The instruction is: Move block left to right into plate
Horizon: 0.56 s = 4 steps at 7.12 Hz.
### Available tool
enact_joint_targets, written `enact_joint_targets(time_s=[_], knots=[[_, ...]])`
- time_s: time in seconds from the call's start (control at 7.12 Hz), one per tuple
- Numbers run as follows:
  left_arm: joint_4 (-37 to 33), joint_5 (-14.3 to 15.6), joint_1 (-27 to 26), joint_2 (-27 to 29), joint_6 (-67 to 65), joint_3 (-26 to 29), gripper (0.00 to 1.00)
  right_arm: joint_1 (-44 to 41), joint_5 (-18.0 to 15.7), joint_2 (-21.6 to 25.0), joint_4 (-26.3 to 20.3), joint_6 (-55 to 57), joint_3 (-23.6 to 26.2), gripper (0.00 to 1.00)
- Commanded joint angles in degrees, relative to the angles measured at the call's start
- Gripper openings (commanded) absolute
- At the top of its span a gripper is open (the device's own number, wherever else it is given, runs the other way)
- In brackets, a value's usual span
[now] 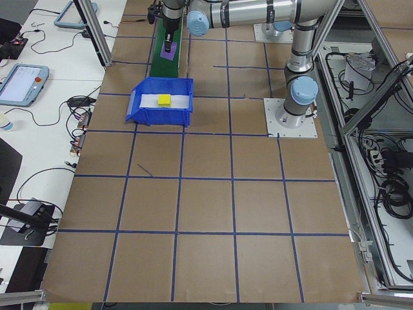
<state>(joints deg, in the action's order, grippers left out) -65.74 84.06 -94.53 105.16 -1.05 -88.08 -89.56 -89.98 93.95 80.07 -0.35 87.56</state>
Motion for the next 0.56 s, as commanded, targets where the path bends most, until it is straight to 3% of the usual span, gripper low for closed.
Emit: enact_joint_targets(time_s=[0.0,0.28,0.42], knots=[[4.4,-1.1,-2.2,5.9,-1.1,-0.3,0.15,0.0,0.0,0.0,-0.1,0.0,0.1,1.0],[8.3,-4.5,-3.2,9.6,-1.6,-0.3,0.17,0.0,0.0,0.0,0.0,0.0,0.1,1.0],[9.7,-4.5,-3.4,10.8,-1.7,-0.3,0.19,0.0,0.0,0.0,0.0,0.0,0.1,1.0]])
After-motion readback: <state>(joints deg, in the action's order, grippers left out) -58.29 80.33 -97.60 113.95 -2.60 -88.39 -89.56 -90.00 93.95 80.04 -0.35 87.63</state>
